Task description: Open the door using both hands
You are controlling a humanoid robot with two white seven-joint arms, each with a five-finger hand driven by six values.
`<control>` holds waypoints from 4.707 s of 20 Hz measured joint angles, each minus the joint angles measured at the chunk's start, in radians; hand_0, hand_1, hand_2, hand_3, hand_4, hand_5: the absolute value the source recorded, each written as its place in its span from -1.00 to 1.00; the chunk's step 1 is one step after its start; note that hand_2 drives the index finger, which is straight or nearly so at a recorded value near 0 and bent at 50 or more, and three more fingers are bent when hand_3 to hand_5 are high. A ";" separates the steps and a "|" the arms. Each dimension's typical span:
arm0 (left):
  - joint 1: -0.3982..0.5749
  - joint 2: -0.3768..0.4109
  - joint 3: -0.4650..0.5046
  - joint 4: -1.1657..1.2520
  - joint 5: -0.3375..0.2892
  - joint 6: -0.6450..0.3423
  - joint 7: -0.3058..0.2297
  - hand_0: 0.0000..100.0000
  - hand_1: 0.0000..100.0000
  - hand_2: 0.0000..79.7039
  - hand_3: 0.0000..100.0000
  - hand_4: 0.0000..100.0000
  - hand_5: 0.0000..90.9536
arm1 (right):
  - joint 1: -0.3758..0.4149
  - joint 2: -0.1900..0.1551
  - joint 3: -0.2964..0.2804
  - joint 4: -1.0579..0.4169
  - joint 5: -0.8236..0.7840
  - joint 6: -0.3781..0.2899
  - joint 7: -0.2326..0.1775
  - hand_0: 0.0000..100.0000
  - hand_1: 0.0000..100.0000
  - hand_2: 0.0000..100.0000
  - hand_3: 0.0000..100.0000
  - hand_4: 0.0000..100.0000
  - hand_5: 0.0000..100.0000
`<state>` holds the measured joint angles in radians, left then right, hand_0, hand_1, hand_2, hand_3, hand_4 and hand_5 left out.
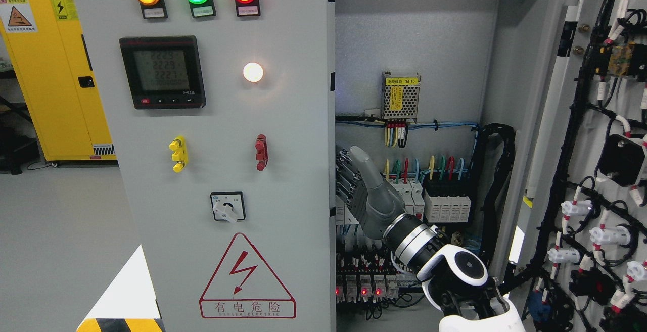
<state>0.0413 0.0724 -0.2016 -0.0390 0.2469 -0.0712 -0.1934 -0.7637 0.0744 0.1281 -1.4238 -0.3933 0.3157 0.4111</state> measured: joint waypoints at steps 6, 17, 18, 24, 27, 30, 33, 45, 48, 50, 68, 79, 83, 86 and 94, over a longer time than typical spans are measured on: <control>0.000 -0.004 0.000 0.001 0.000 0.004 0.001 -1.00 -1.00 -1.00 -1.00 -1.00 -1.00 | -0.026 -0.030 -0.013 0.031 -0.062 0.000 0.008 -0.60 -0.76 -1.00 -1.00 -1.00 -1.00; 0.000 -0.007 0.001 0.001 0.000 0.005 0.002 -1.00 -1.00 -1.00 -1.00 -1.00 -1.00 | -0.050 -0.058 -0.018 0.062 -0.089 0.022 0.119 -0.60 -0.76 -1.00 -1.00 -1.00 -1.00; 0.000 -0.008 0.001 0.001 0.000 0.005 0.002 -1.00 -1.00 -1.00 -1.00 -1.00 -1.00 | -0.051 -0.060 -0.018 0.065 -0.090 0.025 0.120 -0.60 -0.76 -1.00 -1.00 -1.00 -1.00; 0.001 -0.008 0.001 0.000 0.000 0.010 0.002 -1.00 -1.00 -1.00 -1.00 -1.00 -1.00 | -0.065 -0.052 -0.016 0.081 -0.093 0.033 0.123 -0.60 -0.76 -1.00 -1.00 -1.00 -1.00; 0.001 -0.009 0.001 0.000 0.000 0.010 0.002 -1.00 -1.00 -1.00 -1.00 -1.00 -1.00 | -0.073 -0.045 -0.012 0.086 -0.095 0.034 0.124 -0.60 -0.76 -1.00 -1.00 -1.00 -1.00; 0.000 -0.009 0.001 0.000 0.000 0.007 0.002 -1.00 -1.00 -1.00 -1.00 -1.00 -1.00 | -0.079 -0.041 -0.009 0.091 -0.097 0.034 0.127 -0.60 -0.76 -1.00 -1.00 -1.00 -1.00; 0.000 -0.009 0.001 0.000 0.000 0.005 0.002 -1.00 -1.00 -1.00 -1.00 -1.00 -1.00 | -0.085 -0.038 -0.009 0.100 -0.099 0.039 0.144 -0.60 -0.76 -1.00 -1.00 -1.00 -1.00; 0.000 -0.010 0.001 -0.001 0.000 0.003 0.002 -1.00 -1.00 -1.00 -1.00 -1.00 -1.00 | -0.103 -0.031 -0.010 0.124 -0.102 0.056 0.259 -0.60 -0.76 -1.00 -1.00 -1.00 -1.00; 0.000 -0.010 0.001 -0.001 0.000 0.003 0.002 -1.00 -1.00 -1.00 -1.00 -1.00 -1.00 | -0.105 -0.031 -0.012 0.126 -0.103 0.053 0.254 -0.60 -0.76 -1.00 -1.00 -1.00 -1.00; 0.000 -0.010 0.001 -0.001 0.000 0.003 0.002 -1.00 -1.00 -1.00 -1.00 -1.00 -1.00 | -0.105 -0.031 -0.012 0.126 -0.104 0.050 0.252 -0.59 -0.76 -1.00 -1.00 -1.00 -1.00; 0.000 -0.010 0.002 -0.001 0.000 0.003 0.004 -1.00 -1.00 -1.00 -1.00 -1.00 -1.00 | 0.031 -0.040 0.074 -0.022 -0.181 0.089 0.314 -0.60 -0.76 -1.00 -1.00 -1.00 -1.00; 0.000 -0.010 0.002 -0.002 0.000 0.003 -0.007 -1.00 -1.00 -1.00 -1.00 -1.00 -1.00 | 0.159 -0.038 0.260 -0.120 -0.191 0.080 0.317 -0.59 -0.76 -1.00 -1.00 -1.00 -1.00; 0.000 -0.010 0.002 -0.001 0.000 0.003 -0.008 -1.00 -1.00 -1.00 -1.00 -1.00 -1.00 | 0.183 -0.035 0.329 -0.146 -0.191 0.078 0.322 -0.59 -0.76 -1.00 -1.00 -1.00 -1.00; 0.000 -0.010 0.002 -0.002 0.000 0.003 -0.008 -1.00 -1.00 -1.00 -1.00 -1.00 -1.00 | 0.193 -0.031 0.370 -0.160 -0.191 0.076 0.318 -0.59 -0.76 -1.00 -1.00 -1.00 -1.00; 0.000 -0.013 0.002 -0.002 0.000 0.003 -0.008 -1.00 -1.00 -1.00 -1.00 -1.00 -1.00 | 0.201 0.006 0.445 -0.179 -0.159 0.075 0.309 -0.60 -0.76 -1.00 -1.00 -1.00 -1.00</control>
<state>0.0413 0.0594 -0.1994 -0.0409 0.2470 -0.0682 -0.2014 -0.5630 0.0809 0.5726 -1.6030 -0.5520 0.3909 0.7199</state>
